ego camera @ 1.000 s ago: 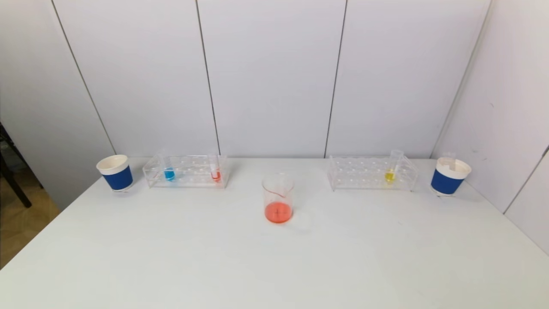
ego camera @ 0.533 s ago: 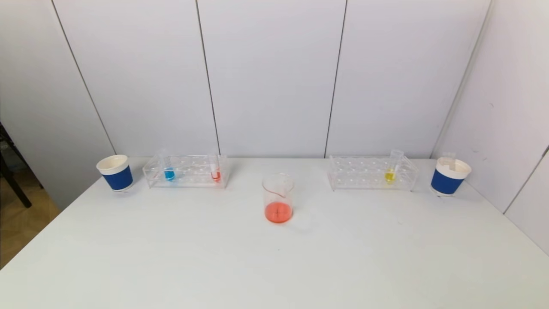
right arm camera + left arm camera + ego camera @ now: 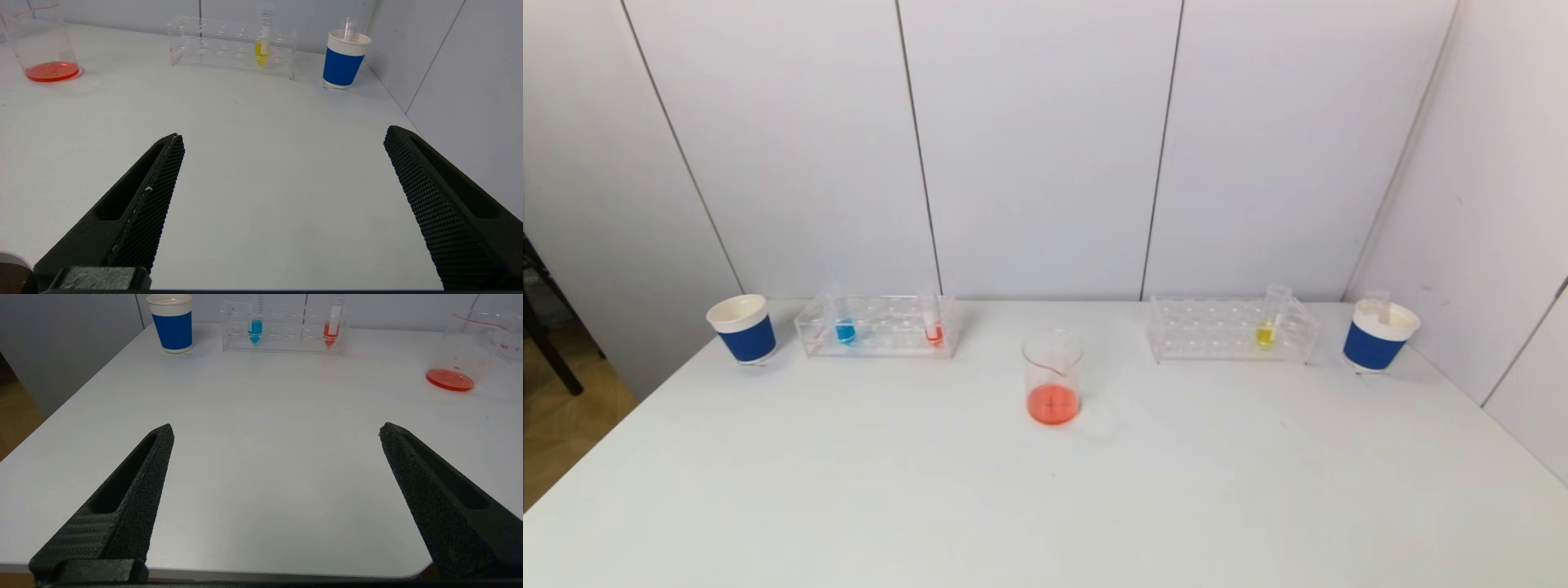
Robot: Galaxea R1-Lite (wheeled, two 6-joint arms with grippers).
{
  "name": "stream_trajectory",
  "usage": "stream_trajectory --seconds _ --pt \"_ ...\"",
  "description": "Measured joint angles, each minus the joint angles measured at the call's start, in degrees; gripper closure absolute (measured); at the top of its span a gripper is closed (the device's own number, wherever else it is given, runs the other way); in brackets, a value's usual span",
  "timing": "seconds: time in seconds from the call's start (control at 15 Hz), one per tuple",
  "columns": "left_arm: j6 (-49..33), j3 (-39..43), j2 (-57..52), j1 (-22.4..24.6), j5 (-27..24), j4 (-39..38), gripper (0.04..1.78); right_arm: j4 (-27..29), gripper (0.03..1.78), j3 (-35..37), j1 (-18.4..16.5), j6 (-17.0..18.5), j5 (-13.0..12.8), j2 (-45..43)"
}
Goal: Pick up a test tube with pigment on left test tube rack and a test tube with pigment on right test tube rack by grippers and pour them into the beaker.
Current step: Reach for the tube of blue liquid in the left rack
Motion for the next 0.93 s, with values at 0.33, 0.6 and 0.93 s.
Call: stream_trajectory --seconds 0.33,0.6,0.93 --pt "0.0 0.0 0.0 0.0 0.0 0.0 0.06 0.0 0.04 0.0 0.0 0.0 0.0 0.0" --pt "0.0 0.0 0.0 0.0 0.0 0.0 0.06 0.0 0.04 0.0 0.0 0.0 0.0 0.0" --pt "0.0 0.0 0.0 0.0 0.0 0.0 0.06 0.0 0.04 0.0 0.0 0.0 0.0 0.0"
